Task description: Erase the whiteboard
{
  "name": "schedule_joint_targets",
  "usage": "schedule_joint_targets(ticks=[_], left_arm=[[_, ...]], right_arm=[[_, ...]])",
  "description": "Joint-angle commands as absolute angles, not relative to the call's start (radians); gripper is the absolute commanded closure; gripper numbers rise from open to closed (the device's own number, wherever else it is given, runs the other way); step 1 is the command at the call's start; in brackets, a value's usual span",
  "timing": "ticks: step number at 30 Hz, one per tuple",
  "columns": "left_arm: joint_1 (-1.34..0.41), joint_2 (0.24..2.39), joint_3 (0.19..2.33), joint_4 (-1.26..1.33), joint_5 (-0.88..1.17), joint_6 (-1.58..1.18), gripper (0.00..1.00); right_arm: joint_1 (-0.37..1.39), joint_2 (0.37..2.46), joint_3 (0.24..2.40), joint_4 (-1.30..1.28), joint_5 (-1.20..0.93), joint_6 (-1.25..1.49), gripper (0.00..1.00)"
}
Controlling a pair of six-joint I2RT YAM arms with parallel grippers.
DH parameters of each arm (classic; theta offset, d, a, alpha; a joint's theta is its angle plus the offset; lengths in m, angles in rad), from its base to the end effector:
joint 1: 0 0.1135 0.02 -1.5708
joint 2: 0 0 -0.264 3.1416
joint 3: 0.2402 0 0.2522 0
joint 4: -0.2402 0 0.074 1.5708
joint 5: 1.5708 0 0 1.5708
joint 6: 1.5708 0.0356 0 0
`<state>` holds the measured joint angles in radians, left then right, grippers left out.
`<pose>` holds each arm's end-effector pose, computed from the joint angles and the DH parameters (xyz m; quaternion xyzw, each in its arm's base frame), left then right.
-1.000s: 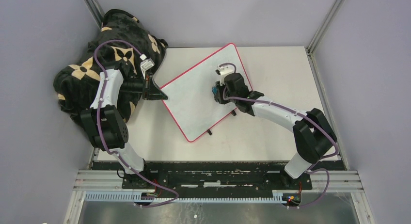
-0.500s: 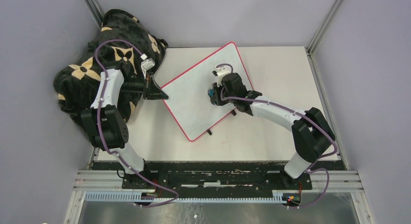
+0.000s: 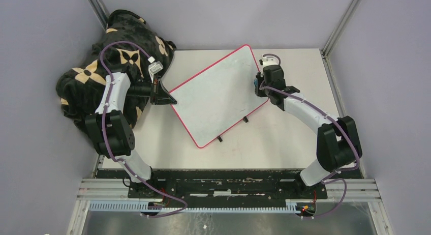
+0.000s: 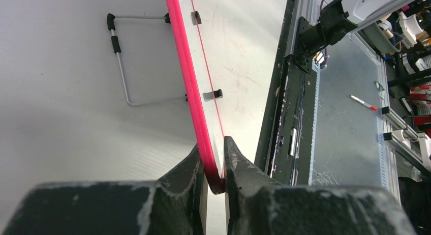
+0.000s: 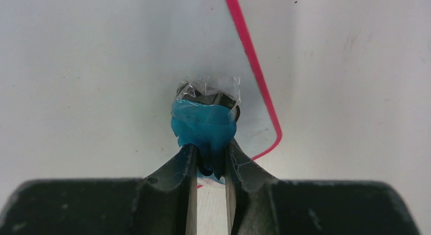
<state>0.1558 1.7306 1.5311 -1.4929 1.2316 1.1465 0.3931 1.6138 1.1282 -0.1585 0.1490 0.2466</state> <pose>0.3051 0.0139 0.2992 0.3564 0.7335 -0.4886 0.3100 0.3376 0.1343 0.2504 -0.0321 0.8921 0.0769 0.4440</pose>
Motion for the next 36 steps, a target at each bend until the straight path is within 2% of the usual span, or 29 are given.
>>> schedule_joint_targets(ticks=[1,4,6,10,12,13,15,23,26,30,33,36], left_arm=[[0.132,1.714,1.526,-1.462,1.152,1.257,0.97],[0.132,1.723,1.537,-1.461,1.160,1.248,0.94],[0.133,1.728,1.545,-1.461,1.165,1.241,0.85],[0.133,1.736,1.557,-1.461,1.172,1.228,0.47],[0.133,1.738,1.561,-1.461,1.180,1.223,0.32],[0.133,1.739,1.564,-1.461,1.184,1.220,0.14],[0.133,1.740,1.571,-1.462,1.196,1.216,0.00],[0.181,1.757,1.638,-1.445,1.293,1.153,0.01],[0.213,1.751,1.657,-1.346,1.301,1.028,0.01],[0.236,1.669,1.562,-0.997,1.200,0.686,0.01],[0.235,1.484,1.349,-0.532,0.947,0.305,0.01],[0.236,1.342,1.171,-0.233,0.693,0.153,0.01]], right_arm=[[0.384,1.493,1.103,-0.142,0.204,0.241,0.99],[0.382,1.455,1.084,-0.142,0.201,0.251,0.99],[0.382,1.437,1.075,-0.146,0.194,0.257,0.99],[0.381,1.394,1.052,-0.146,0.186,0.263,0.99],[0.382,1.375,1.044,-0.149,0.182,0.267,0.99],[0.381,1.368,1.043,-0.151,0.180,0.267,0.99],[0.382,1.355,1.042,-0.159,0.179,0.268,0.99],[0.381,1.329,1.000,-0.160,0.191,0.284,0.99],[0.382,1.334,0.987,-0.164,0.209,0.295,0.99],[0.381,1.318,0.969,-0.173,0.258,0.311,0.99],[0.382,1.301,0.963,-0.190,0.305,0.317,0.99],[0.381,1.286,0.963,-0.220,0.370,0.342,0.99]])
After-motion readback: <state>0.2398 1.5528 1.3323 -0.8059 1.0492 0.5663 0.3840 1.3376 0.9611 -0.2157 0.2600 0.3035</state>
